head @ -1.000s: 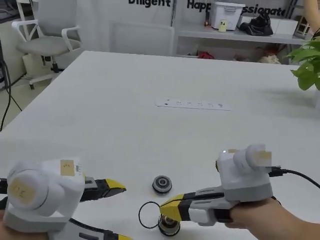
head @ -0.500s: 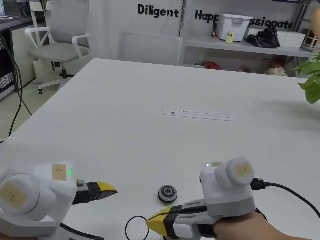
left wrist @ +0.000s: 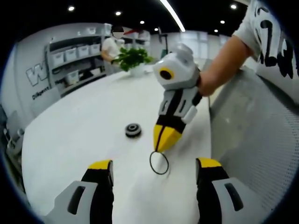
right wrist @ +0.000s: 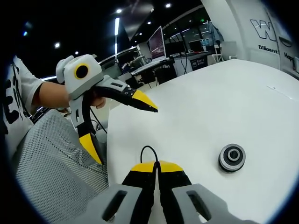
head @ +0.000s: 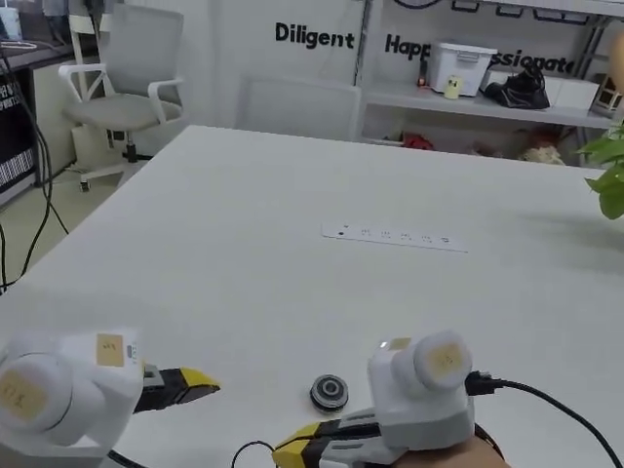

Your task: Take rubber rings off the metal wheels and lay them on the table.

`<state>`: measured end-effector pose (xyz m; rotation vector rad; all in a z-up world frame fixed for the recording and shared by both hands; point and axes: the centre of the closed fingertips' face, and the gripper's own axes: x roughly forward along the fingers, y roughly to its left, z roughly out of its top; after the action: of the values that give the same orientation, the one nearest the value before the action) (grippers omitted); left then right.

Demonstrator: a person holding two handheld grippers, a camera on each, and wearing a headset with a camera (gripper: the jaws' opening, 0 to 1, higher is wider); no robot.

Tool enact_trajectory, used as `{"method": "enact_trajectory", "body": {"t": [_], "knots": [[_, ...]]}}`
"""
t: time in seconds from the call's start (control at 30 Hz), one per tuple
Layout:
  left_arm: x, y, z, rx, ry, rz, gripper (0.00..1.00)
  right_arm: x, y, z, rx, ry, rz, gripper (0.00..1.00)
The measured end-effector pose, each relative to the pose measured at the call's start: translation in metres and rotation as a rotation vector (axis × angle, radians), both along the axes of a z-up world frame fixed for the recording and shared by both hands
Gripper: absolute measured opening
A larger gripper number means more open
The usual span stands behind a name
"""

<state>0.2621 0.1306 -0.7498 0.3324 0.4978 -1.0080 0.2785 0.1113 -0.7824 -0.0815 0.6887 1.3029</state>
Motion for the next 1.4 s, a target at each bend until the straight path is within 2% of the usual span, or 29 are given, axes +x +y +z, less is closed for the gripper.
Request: {"method": "enact_trajectory", "body": {"t": [0.33, 0.6, 0.93, 1.4], "knots": [[0.001, 0.003, 0.001, 0.008, 0.002, 0.010, 0.73, 0.006, 0.001, -0.003, -0.024, -0.063, 0.000, 0.02], [0.003, 0.004, 0.000, 0.013, 0.007, 0.009, 0.73, 0.006, 0.001, -0.002, -0.017, -0.085, 0.008, 0.13], [0.004, 0.001, 0.002, 0.010, 0.008, 0.001, 0.73, 0.006, -0.004, 0.011, 0.015, -0.118, 0.016, 0.24], [0.011, -0.003, 0.005, 0.001, 0.009, -0.003, 0.72, 0.011, -0.024, 0.028, 0.059, -0.145, 0.002, 0.29]]}}
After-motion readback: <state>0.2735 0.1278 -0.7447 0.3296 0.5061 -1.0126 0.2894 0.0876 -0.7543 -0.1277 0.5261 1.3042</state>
